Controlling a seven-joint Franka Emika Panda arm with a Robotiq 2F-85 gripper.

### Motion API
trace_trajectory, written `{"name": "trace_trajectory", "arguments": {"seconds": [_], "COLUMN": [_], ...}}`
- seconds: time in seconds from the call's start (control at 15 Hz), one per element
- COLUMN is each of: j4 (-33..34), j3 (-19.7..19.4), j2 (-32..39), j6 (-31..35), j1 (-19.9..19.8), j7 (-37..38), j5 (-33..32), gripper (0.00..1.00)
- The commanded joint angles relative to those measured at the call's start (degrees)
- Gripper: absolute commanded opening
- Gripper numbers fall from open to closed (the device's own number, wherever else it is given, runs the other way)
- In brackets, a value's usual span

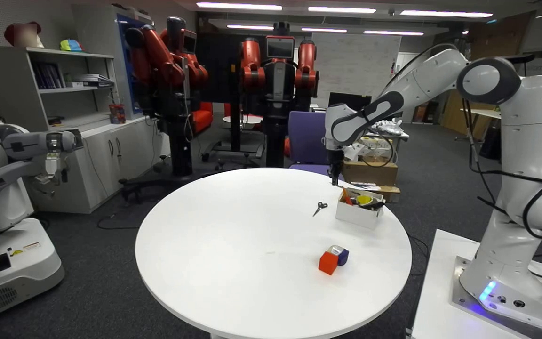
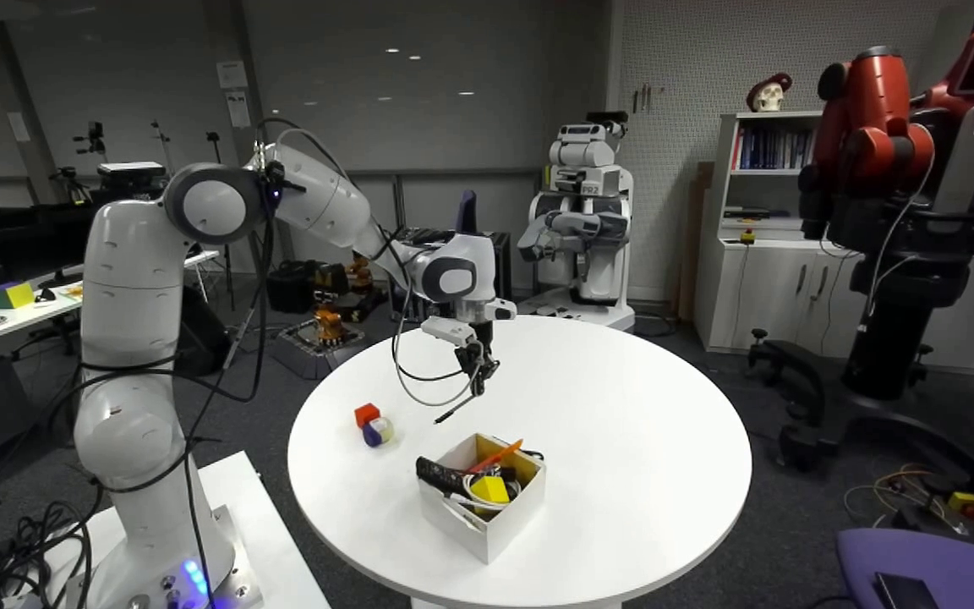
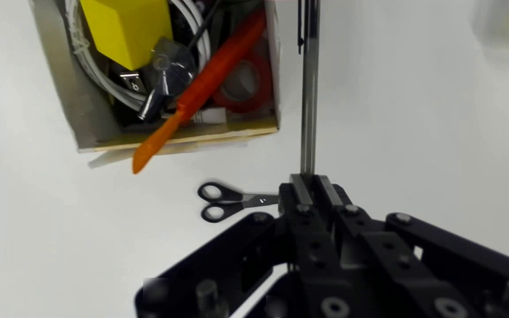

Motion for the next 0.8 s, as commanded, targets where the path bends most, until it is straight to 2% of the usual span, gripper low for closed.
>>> {"name": "trace_trajectory", "arguments": {"seconds": [0.0, 0.33, 0.73], "j4": [-1.0, -2.1, -4.9], "j3": [-1.1, -1.4, -1.2], "j2": [-0.9, -0.4, 0.0], "j6": [1.7, 9.9, 14.5], "j1": [-3.2, -6.6, -7.0], "j7": [0.4, -2.5, -4.5], "j5": [3.4, 8.2, 7.1], "gripper": [0.02, 0.02, 0.02]}}
